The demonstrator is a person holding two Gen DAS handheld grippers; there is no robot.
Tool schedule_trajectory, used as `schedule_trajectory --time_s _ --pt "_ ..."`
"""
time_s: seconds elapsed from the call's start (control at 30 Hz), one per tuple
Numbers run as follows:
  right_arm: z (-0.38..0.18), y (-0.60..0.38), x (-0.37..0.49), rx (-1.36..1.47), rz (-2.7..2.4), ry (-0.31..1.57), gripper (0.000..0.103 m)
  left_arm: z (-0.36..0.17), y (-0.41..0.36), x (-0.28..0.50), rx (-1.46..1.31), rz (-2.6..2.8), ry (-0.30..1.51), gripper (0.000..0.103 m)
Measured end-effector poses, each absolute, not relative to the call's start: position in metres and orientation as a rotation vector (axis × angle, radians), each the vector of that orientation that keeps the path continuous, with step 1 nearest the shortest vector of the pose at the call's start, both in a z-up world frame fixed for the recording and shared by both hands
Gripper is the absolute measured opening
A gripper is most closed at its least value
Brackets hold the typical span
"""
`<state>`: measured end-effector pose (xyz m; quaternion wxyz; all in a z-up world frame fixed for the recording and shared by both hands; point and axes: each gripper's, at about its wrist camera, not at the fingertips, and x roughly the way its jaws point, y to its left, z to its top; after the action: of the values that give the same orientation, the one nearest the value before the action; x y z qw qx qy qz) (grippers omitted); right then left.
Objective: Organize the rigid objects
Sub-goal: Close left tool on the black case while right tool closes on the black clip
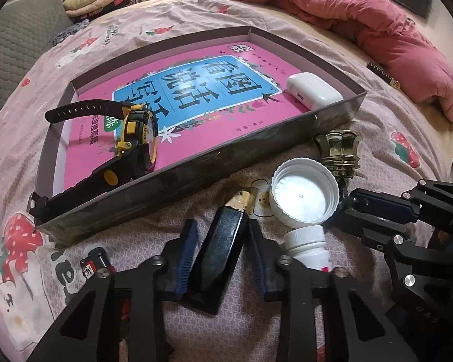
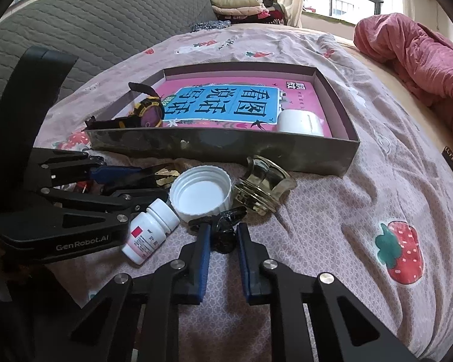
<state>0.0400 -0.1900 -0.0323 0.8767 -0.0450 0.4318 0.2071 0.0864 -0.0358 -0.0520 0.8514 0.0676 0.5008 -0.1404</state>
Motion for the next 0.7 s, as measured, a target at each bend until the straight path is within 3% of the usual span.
schedule_trajectory --time_s 0.27,0.7 --pt "-0.027 -0.197 0.039 -0.06 0.44 0.893 0.017 -0.048 -0.027 0.079 0.063 -0.301 1.055 0.023" --pt "-0.018 -0.201 0.039 -0.031 0.469 0.864 0.017 -0.042 -0.008 0.062 -0.067 -0.284 1.044 0.022"
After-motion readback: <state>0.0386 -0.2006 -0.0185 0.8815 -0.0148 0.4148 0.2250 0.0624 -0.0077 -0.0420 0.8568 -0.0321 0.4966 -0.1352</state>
